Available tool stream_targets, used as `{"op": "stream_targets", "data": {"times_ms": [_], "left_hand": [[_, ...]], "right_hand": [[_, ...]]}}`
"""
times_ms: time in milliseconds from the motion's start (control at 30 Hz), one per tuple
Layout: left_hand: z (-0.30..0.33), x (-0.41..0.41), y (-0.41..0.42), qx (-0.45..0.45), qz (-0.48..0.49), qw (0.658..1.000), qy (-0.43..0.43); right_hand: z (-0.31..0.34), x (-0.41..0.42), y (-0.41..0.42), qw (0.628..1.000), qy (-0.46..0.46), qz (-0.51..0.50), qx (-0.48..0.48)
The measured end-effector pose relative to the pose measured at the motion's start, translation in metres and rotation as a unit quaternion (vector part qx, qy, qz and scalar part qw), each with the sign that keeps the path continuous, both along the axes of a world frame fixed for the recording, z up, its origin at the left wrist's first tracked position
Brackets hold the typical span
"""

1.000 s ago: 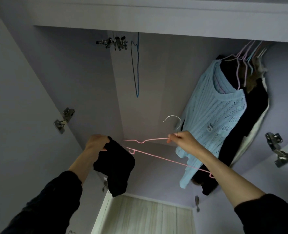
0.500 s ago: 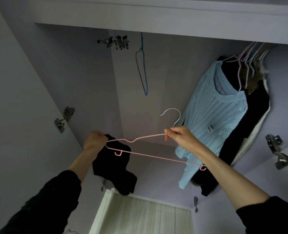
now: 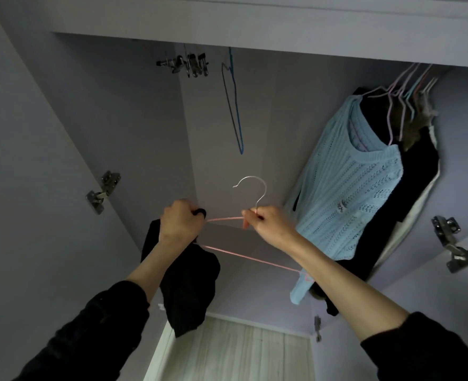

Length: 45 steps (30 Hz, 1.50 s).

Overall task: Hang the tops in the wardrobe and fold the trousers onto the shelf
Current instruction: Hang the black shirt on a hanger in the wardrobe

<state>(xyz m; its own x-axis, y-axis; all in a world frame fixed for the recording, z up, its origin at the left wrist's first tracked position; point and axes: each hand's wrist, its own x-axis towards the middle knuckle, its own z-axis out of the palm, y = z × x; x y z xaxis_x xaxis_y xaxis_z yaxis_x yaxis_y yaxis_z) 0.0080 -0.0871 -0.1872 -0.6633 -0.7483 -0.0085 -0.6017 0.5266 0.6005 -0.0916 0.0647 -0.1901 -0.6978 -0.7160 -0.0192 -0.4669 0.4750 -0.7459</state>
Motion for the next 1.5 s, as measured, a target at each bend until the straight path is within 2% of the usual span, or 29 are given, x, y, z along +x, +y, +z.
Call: {"op": "stream_targets", "data": {"times_ms": [100,200,300,433,533,667,733,867,933,967,1033,1067,1133,1200,1267,1400,1500], "left_hand": [[0.015,0.001,-0.02,0.03,0.066,0.997,0.04],[0.023,0.01,-0.044,0.027,0.095,0.995,0.03],[0.025,0.011,-0.033,-0.016,0.015,1.0,0.001],[0.027,-0.003,0.003,-0.056,-0.074,0.996,-0.005],[0.031,-0.008,0.012,-0.071,-0.143,0.987,-0.003],[0.035,-0.002,0.002,-0.223,-0.23,0.946,-0.041],[0.035,0.0,0.001,-0.271,-0.26,0.927,-0.01],[0.034,-0.003,0.006,-0.307,-0.295,0.902,0.079],[0.038,-0.005,0.004,-0.312,-0.27,0.907,0.081],[0.04,-0.004,0.001,-0.31,-0.252,0.914,0.075],[0.045,-0.003,-0.002,-0.297,-0.212,0.928,0.069],[0.047,-0.002,-0.004,-0.292,-0.194,0.934,0.068],[0.05,-0.001,-0.005,-0.279,-0.171,0.943,0.068],[0.053,0.001,-0.007,-0.269,-0.157,0.947,0.077],[0.057,0.002,-0.009,-0.267,-0.153,0.947,0.089],[0.07,0.008,-0.013,-0.275,-0.149,0.943,0.117],[0.082,0.018,-0.018,-0.287,-0.139,0.938,0.135]], "right_hand": [[-0.001,0.013,-0.002,0.998,-0.001,0.056,-0.017],[0.007,0.003,0.004,0.998,-0.024,0.003,-0.061],[0.014,-0.007,0.005,0.994,-0.056,-0.038,-0.081],[0.007,0.008,-0.012,0.997,-0.046,-0.016,-0.063],[0.004,0.01,-0.015,0.993,-0.026,-0.047,-0.105],[0.013,0.006,-0.005,0.985,0.003,-0.066,-0.16],[0.017,0.004,-0.003,0.981,-0.011,-0.076,-0.18],[0.022,0.0,-0.004,0.975,-0.01,-0.08,-0.208],[0.024,-0.002,-0.005,0.972,0.053,-0.06,-0.223],[0.025,-0.004,-0.006,0.964,0.127,-0.056,-0.226],[0.026,-0.009,-0.004,0.929,0.285,-0.073,-0.223],[0.026,-0.009,-0.002,0.911,0.334,-0.075,-0.231],[0.018,-0.005,0.004,0.894,0.38,-0.026,-0.236],[-0.006,0.006,0.011,0.907,0.381,0.057,-0.171],[-0.035,0.011,0.017,0.921,0.367,0.111,-0.063],[-0.054,-0.001,0.011,0.955,0.255,0.112,0.1],[-0.052,-0.012,-0.009,0.95,0.251,0.115,0.145]]}}
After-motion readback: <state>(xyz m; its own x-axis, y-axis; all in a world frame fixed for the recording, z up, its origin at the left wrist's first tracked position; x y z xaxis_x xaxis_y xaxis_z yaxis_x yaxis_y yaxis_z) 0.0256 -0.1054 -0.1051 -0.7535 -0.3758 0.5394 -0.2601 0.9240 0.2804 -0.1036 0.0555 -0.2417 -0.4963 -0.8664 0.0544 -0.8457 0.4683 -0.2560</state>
